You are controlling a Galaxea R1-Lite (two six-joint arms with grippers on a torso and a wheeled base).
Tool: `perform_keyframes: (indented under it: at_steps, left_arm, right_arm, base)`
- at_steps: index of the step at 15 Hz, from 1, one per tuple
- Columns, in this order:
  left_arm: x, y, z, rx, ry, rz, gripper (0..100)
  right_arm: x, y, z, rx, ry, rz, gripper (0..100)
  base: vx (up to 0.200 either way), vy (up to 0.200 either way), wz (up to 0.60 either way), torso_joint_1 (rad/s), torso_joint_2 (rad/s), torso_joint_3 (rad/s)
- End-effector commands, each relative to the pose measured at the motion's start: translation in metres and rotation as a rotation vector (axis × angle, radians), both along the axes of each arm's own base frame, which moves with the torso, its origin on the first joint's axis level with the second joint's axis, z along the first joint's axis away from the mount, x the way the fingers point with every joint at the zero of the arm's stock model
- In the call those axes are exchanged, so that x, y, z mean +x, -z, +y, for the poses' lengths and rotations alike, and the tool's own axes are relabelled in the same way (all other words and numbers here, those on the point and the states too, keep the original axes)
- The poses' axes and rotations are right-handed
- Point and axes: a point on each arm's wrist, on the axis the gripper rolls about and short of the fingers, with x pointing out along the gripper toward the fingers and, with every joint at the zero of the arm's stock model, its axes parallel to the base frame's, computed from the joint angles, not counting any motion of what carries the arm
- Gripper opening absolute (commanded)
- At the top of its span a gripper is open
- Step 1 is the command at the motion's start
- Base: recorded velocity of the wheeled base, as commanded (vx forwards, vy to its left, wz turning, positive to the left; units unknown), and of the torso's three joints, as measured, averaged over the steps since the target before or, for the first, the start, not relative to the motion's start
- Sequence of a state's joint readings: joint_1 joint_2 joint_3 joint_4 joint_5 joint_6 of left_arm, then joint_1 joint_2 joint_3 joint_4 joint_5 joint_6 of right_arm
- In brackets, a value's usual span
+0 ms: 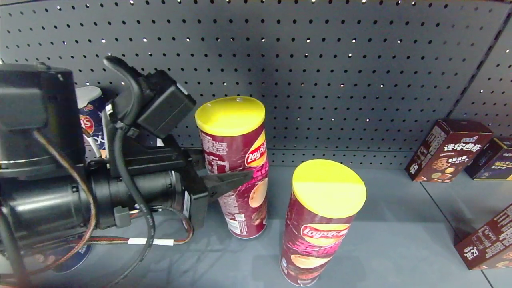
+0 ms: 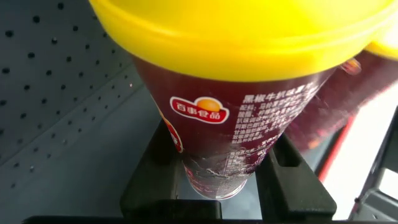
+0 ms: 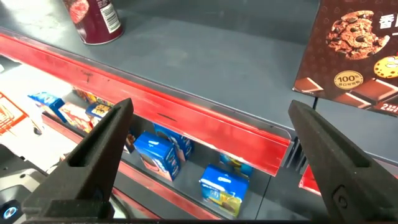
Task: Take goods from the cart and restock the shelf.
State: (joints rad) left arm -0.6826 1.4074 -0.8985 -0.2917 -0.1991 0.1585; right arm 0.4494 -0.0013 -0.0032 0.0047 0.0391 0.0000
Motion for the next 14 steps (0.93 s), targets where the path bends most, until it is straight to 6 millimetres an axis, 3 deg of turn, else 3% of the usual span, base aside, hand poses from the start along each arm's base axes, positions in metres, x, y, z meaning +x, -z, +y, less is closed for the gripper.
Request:
perform_keyframes:
  at_steps: [1, 8, 14]
  left_arm:
    - [0.014, 0.005, -0.011, 0.011, 0.002, 0.013, 0]
    - [0.052, 0.022, -0.018, 0.029, -0.061, 0.030, 0]
    - [0.069, 0.018, -0.035, 0.002, -0.031, -0.012, 0]
  right_arm:
    - [0.000, 0.000, 0.000, -0.001, -0.001, 0.001, 100]
    - [0.000, 0.000, 0.000, -0.001, -0.001, 0.001, 100]
    - [0.000, 0.000, 0.000, -0.001, -0.001, 0.001, 100]
  base:
    - [0.000, 0.000, 0.00, 0.000, 0.00, 0.000]
    - [0.000, 0.000, 0.00, 0.000, 0.00, 0.000]
    - [0.000, 0.000, 0.00, 0.000, 0.00, 0.000]
